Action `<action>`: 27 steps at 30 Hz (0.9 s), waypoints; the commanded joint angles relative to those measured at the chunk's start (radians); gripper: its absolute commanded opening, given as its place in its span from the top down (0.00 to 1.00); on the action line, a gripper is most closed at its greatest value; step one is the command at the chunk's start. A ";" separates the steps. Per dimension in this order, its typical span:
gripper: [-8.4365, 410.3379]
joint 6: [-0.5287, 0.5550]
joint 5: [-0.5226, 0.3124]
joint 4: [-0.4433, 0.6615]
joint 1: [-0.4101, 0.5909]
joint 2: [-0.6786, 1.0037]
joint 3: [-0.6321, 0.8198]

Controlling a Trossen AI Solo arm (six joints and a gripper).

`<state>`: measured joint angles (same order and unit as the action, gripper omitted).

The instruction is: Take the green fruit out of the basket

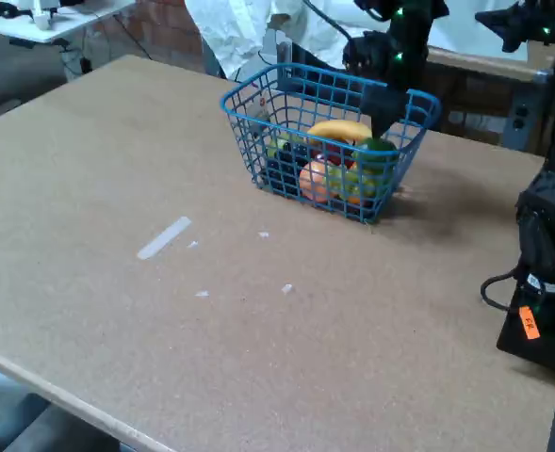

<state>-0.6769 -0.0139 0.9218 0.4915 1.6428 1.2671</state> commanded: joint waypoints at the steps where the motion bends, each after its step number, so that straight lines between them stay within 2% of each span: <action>1: 0.02 -0.053 0.053 -0.024 0.000 0.000 -0.016; 13: 0.02 -0.106 0.061 -0.033 0.000 0.000 -0.024; 27: 0.02 -0.110 0.061 -0.143 0.000 0.000 -0.157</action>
<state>-0.7834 0.0422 0.8074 0.4915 1.6424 1.1366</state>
